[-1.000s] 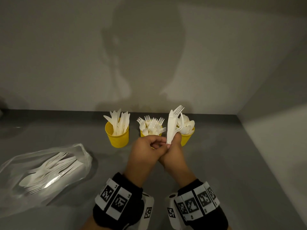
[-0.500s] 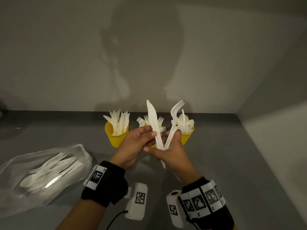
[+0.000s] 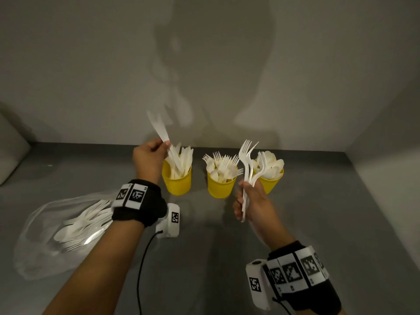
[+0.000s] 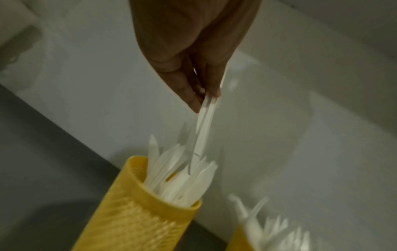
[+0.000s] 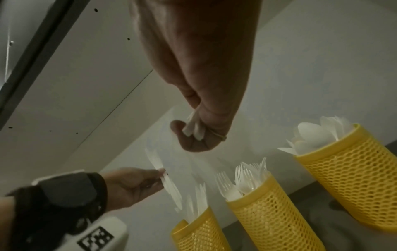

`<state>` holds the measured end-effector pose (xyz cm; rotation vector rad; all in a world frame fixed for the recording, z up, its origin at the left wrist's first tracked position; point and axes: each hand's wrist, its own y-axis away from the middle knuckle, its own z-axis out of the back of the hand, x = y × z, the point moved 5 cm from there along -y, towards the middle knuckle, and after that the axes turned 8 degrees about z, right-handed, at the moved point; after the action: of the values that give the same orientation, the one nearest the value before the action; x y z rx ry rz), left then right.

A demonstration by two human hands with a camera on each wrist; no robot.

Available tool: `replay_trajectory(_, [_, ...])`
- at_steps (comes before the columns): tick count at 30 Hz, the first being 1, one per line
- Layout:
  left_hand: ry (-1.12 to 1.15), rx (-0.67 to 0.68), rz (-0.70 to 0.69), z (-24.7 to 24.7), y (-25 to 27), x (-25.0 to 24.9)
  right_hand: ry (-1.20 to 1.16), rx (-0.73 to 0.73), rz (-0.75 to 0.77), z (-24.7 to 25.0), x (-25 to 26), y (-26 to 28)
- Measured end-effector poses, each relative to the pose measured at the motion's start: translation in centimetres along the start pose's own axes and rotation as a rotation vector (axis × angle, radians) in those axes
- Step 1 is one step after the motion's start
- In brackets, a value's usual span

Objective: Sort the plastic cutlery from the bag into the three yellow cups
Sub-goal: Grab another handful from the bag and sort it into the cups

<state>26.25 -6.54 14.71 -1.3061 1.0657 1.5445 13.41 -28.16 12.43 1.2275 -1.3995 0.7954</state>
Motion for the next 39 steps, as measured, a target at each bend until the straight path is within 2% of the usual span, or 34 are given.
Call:
replay_trajectory(5, [-0.163,-0.037,-0.017,-0.9,-0.9,2.4,0.059,0.013,0.014,0.4,-0.2,0.1])
replay_trajectory(11, [-0.505,0.014,0.066,-1.1,-1.4,5.7,0.070,0.021,0.000,0.4,-0.2,0.1])
replay_trajectory(15, [-0.400,-0.029,-0.026,-0.8,0.4,4.0,0.123,0.035,0.029,0.3,-0.2,0.4])
replay_trajectory(17, [-0.317,0.004,-0.064,-1.4,2.5,2.7,0.143,0.037,0.048,0.2,-0.3,0.6])
replay_trajectory(19, [-0.242,0.121,-0.082,-2.7,5.3,1.5,0.115,0.039,0.054,0.1,-0.2,0.8])
replay_trajectory(23, [-0.045,0.436,-0.015,-5.7,10.6,0.0,0.062,0.054,0.079,-0.1,0.3,1.3])
replay_trajectory(26, [-0.022,0.520,-0.035,-6.7,12.4,0.1,0.045,0.053,0.068,0.3,0.4,1.7])
replay_trajectory(28, [-0.010,0.532,-0.044,-6.9,12.9,0.6,-0.010,0.046,0.012,0.7,0.4,2.0])
replay_trajectory(31, [-0.012,0.476,-0.022,-6.4,13.4,2.1,-0.050,0.043,-0.040,1.2,0.5,2.5])
replay_trajectory(36, [-0.113,0.453,0.096,-3.8,14.3,6.1,0.021,0.056,0.043,1.9,0.1,2.2])
replay_trajectory(39, [-0.217,0.407,0.089,-1.3,14.1,7.9,0.060,0.035,0.086,2.2,-0.7,0.5])
